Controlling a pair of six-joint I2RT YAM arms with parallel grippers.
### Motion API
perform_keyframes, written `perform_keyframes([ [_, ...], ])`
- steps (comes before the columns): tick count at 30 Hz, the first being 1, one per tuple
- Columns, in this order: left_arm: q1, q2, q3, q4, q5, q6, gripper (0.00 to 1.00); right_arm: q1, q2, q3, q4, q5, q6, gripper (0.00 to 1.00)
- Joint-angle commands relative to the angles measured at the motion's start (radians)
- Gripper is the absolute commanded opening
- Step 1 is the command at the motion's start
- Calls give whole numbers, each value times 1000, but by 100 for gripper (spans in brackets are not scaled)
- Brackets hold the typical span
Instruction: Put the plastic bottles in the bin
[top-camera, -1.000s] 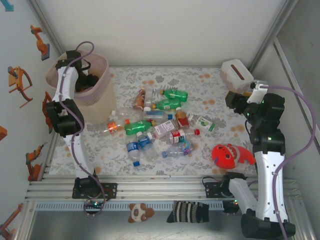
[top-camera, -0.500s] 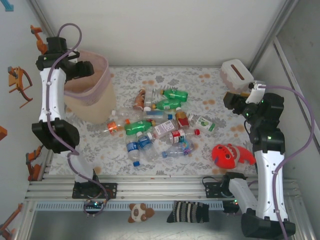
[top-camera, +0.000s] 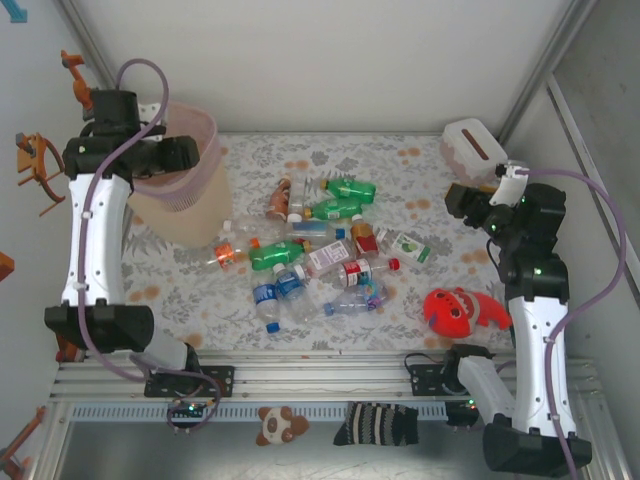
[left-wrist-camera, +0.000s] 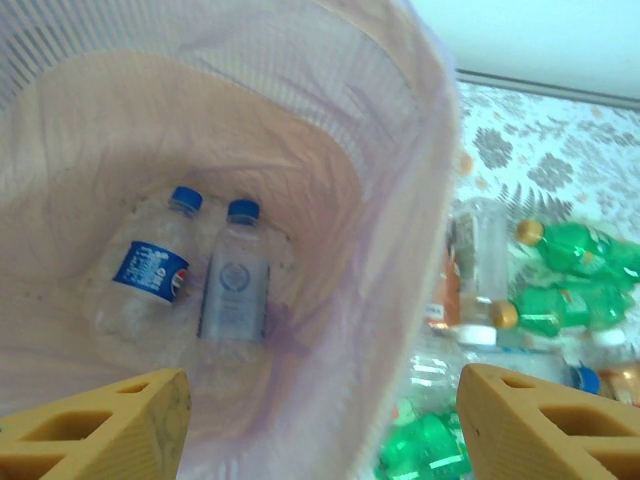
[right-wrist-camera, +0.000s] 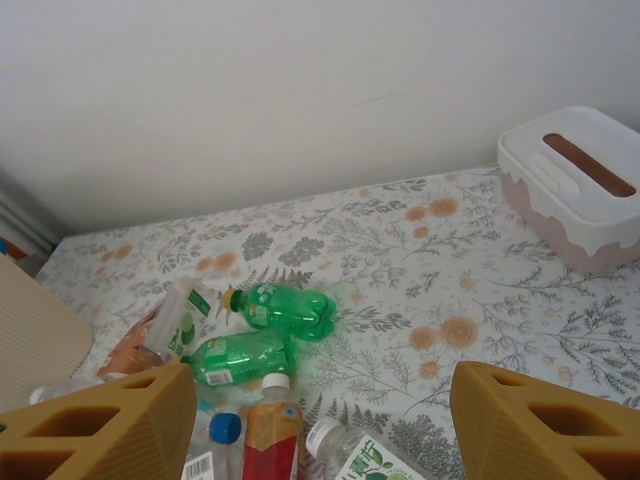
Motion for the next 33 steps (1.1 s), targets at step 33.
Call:
perform_keyframes([
  [33, -453, -217, -791, 139, -253, 468, 68, 0, 46, -23, 9, -44, -18, 67],
])
